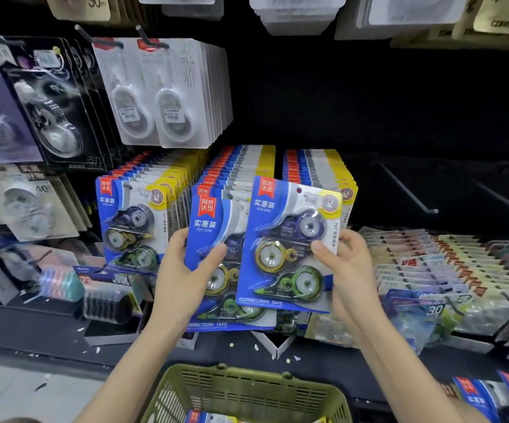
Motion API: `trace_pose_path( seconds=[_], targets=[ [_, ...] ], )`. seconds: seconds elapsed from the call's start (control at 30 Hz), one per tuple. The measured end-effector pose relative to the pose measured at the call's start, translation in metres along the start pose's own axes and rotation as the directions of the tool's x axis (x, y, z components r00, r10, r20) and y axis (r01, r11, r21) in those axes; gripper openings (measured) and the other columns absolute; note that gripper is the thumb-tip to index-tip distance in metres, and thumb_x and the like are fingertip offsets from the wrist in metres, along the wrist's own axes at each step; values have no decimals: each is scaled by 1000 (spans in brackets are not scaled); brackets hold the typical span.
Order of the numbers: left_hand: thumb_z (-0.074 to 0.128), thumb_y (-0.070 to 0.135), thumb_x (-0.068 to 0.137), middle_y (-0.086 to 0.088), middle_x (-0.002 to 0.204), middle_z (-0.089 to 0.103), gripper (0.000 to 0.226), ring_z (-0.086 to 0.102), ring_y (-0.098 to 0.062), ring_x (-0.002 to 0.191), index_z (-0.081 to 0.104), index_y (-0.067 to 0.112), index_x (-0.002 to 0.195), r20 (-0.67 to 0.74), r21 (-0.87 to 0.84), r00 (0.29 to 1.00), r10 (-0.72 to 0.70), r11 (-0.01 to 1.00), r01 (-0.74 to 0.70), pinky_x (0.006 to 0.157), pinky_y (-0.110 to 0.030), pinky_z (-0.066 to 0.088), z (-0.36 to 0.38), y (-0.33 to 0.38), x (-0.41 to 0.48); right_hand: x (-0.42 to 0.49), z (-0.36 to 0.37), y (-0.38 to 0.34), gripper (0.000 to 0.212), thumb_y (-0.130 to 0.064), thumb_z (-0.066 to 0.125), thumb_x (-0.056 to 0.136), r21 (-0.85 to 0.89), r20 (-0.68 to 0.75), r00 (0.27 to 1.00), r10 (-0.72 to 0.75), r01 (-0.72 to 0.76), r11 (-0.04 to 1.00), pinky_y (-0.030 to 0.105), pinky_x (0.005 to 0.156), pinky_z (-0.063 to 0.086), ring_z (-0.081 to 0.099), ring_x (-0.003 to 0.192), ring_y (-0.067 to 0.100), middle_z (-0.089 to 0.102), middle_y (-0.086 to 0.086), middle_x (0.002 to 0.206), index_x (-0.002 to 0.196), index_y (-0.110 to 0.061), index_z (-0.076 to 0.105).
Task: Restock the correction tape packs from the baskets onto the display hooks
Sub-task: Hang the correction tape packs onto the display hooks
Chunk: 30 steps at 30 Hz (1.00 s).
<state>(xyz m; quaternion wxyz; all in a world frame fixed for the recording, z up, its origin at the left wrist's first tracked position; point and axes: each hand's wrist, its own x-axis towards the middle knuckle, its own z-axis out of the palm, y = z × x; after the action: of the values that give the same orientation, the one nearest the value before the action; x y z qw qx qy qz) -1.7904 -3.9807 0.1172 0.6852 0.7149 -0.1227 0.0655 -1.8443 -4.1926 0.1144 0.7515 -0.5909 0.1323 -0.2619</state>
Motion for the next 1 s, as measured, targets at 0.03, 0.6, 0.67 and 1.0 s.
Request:
trace_pose_path(
  seconds=[0.03, 0.6, 0.67, 1.0],
  targets=[
    [69, 27, 85, 21, 96, 70, 24, 66, 1, 92, 57, 33, 105, -1, 21, 1000, 6, 1000, -6, 77, -17, 49, -2, -1, 1, 2, -8, -3, 27, 5, 65, 86, -5, 6, 1000, -19, 19, 1000, 25, 69, 58, 72, 82, 10, 74, -3, 90, 104, -12, 53],
    [67, 29, 90, 14, 99, 66, 19, 62, 4, 84, 53, 39, 97, -130, 106, 987, 97, 991, -84, 79, -26, 46, -6, 4, 19, 21, -67, -6, 38, 2, 71, 83, -268, -26, 983, -182, 169, 949, 49, 80, 57, 71, 95, 23, 72, 3, 103, 103, -26, 55],
    [67, 28, 90, 14, 99, 66, 19, 62, 4, 84, 53, 39, 96, -128, 106, 987, 98, 991, -85, 78, -26, 46, -6, 4, 19, 23, -64, -5, 38, 2, 71, 83, -267, -46, 980, -196, 177, 947, 48, 80, 57, 71, 95, 21, 71, 4, 104, 102, -26, 55],
    [65, 46, 77, 7, 110, 67, 34, 64, -9, 100, 54, 36, 107, -108, 100, 990, 95, 991, -84, 87, -31, 49, -3, 3, 22, 70, -45, 25, 28, -14, 67, 92, -332, -68, 975, -212, 178, 926, 33, 81, 58, 69, 98, 11, 69, 1, 112, 106, -34, 53]
  ],
)
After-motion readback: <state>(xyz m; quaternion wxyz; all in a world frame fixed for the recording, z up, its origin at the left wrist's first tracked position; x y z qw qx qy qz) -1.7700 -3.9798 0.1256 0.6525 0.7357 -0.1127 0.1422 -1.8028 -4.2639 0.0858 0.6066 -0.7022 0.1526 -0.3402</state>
